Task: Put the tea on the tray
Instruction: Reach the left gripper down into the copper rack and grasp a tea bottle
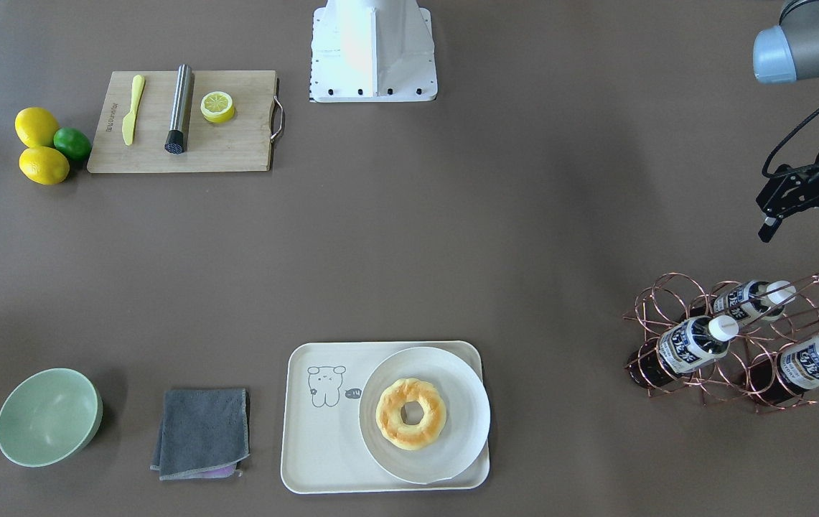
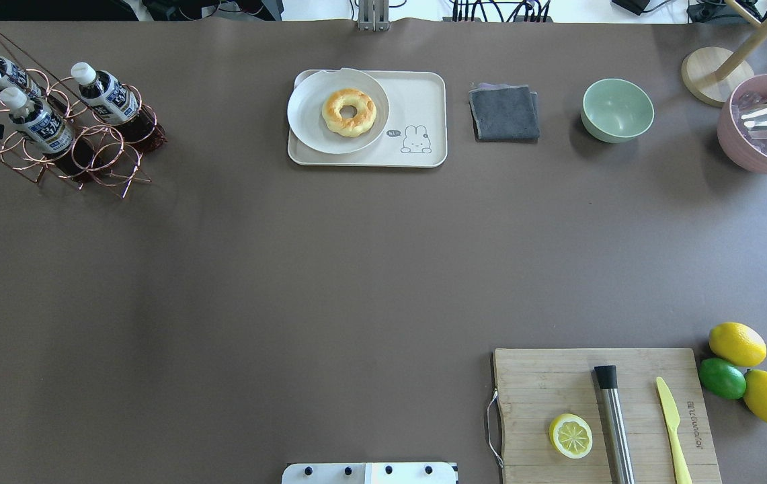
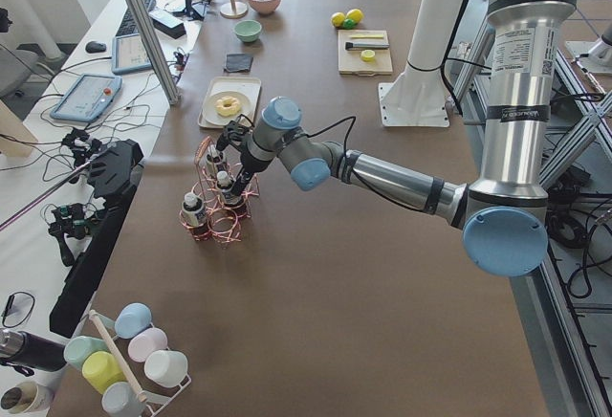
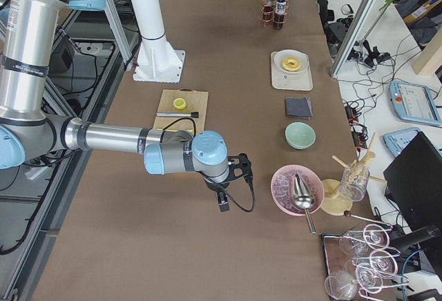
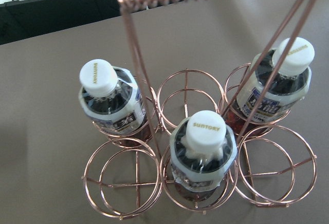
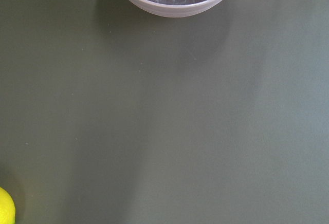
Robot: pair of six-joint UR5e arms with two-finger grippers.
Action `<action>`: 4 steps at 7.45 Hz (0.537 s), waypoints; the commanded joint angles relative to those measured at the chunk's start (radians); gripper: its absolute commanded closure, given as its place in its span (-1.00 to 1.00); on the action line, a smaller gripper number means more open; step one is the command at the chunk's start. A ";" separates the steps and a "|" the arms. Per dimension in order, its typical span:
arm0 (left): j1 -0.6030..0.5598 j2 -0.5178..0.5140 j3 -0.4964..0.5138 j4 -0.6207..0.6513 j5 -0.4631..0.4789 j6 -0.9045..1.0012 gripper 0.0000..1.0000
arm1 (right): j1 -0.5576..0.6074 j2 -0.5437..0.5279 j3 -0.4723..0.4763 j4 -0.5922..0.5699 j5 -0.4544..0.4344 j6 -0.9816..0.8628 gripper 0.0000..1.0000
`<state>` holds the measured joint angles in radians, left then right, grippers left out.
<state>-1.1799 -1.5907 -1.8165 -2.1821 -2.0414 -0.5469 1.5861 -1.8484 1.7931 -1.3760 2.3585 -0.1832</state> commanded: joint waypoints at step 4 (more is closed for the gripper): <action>0.014 -0.121 0.154 -0.088 0.004 0.001 -0.83 | 0.000 0.006 0.003 0.001 -0.018 -0.004 -1.00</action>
<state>-1.1663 -1.6830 -1.7093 -2.2302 -2.0372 -0.5480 1.5861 -1.8433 1.7929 -1.3759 2.3457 -0.1825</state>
